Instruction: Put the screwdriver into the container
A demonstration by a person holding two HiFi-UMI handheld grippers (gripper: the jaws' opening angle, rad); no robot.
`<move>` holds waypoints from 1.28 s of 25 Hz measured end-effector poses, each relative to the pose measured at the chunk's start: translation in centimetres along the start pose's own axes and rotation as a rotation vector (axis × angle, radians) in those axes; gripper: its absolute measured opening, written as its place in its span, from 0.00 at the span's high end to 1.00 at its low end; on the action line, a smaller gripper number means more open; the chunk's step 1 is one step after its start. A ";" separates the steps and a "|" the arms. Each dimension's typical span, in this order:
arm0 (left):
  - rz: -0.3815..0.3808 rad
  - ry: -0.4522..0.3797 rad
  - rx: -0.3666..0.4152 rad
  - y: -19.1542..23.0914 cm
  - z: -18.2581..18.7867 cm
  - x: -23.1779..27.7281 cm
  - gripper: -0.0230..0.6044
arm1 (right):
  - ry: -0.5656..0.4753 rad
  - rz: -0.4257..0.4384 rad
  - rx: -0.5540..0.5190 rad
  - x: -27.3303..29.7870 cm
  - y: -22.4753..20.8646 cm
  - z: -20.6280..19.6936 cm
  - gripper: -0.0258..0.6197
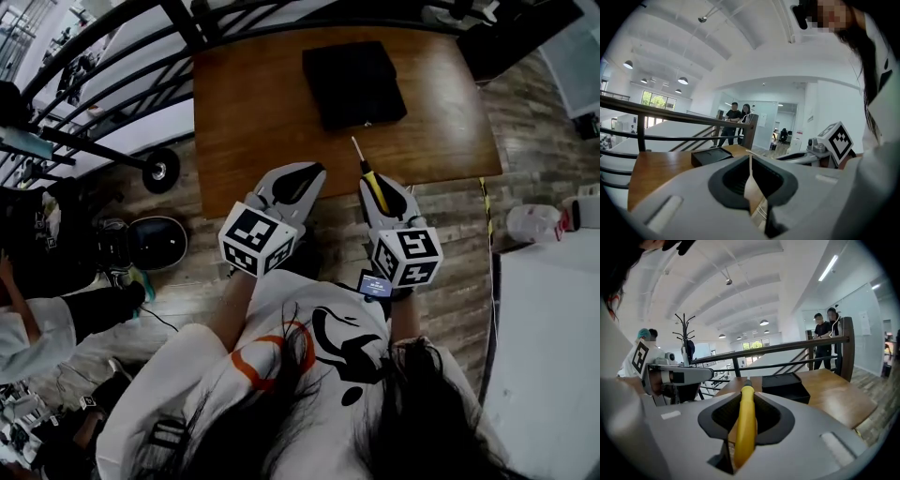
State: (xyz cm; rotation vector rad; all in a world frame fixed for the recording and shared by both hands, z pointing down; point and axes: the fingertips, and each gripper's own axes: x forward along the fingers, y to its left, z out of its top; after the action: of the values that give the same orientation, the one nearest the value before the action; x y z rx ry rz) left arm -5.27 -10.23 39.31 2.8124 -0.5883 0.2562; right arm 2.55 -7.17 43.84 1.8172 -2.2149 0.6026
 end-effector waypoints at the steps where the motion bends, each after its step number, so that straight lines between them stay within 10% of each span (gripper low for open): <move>1: -0.006 -0.002 0.003 0.6 0.1 0.4 0.96 | -0.002 -0.008 0.000 0.6 -0.3 0.2 0.80; 18: -0.071 0.010 -0.018 5.9 1.5 5.8 0.96 | -0.001 -0.122 0.026 4.5 -5.2 3.1 0.80; 32: 0.114 -0.007 -0.087 9.2 2.9 13.1 0.96 | 0.079 0.020 -0.021 10.4 -14.1 5.7 0.80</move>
State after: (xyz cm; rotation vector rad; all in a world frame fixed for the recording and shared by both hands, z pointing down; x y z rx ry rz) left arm 3.10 -24.05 41.39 2.7008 -0.7442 0.2368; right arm 14.54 -21.01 45.55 1.7326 -2.1825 0.6408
